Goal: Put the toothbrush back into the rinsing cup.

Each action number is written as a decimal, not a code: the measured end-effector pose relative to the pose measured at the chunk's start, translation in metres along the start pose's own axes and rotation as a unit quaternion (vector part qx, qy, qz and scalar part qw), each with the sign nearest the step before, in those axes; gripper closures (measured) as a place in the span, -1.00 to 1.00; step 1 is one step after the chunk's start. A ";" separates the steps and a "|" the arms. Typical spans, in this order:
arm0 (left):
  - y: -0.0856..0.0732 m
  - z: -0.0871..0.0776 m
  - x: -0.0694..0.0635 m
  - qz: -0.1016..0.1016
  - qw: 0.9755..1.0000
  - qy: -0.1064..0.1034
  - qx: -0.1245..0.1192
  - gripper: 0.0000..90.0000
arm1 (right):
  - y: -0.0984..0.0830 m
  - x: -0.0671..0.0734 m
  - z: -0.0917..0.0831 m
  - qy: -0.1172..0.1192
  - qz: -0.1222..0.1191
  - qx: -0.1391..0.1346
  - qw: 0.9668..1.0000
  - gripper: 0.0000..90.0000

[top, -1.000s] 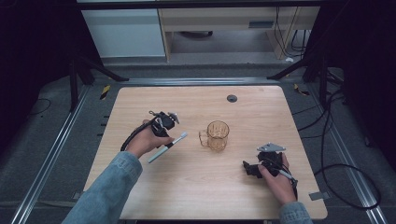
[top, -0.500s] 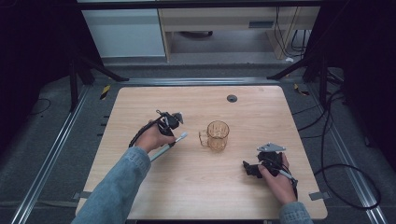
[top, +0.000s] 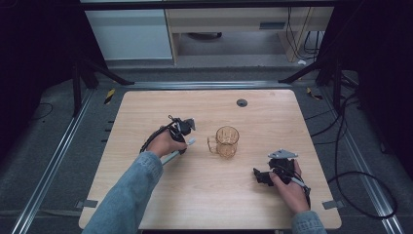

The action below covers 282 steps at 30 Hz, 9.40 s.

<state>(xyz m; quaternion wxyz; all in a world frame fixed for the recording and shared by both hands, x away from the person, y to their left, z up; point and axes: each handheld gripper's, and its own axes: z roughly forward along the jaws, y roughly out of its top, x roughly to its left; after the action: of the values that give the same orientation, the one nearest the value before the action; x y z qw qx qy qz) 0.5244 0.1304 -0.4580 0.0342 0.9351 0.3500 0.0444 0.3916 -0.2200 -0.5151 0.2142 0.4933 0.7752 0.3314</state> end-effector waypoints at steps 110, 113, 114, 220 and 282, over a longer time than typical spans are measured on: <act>-0.031 -0.113 -0.060 -0.098 0.880 0.127 -0.448 0.76 | -0.001 0.000 -0.001 0.010 -0.007 0.001 1.000 -0.99; -0.033 -0.113 -0.063 -0.100 0.872 0.130 -0.462 0.76 | -0.001 0.000 -0.001 0.009 -0.008 0.001 1.000 -0.99; -0.033 -0.112 -0.064 -0.097 0.871 0.133 -0.463 0.76 | -0.001 0.000 -0.001 0.009 -0.008 0.001 1.000 -0.99; -0.035 -0.067 -0.123 -0.138 0.716 0.110 -0.675 0.76 | -0.001 0.000 -0.001 0.009 -0.008 0.001 1.000 -0.99; -0.024 -0.007 -0.120 -0.158 0.748 0.099 -0.638 0.76 | -0.001 0.000 -0.001 0.010 -0.007 0.001 1.000 -0.99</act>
<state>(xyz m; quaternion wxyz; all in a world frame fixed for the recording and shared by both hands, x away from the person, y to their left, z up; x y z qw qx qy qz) 0.4179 0.0696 -0.4604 0.5941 0.6178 0.3841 0.3433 0.3901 -0.2203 -0.5151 0.2084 0.4846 0.7811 0.3342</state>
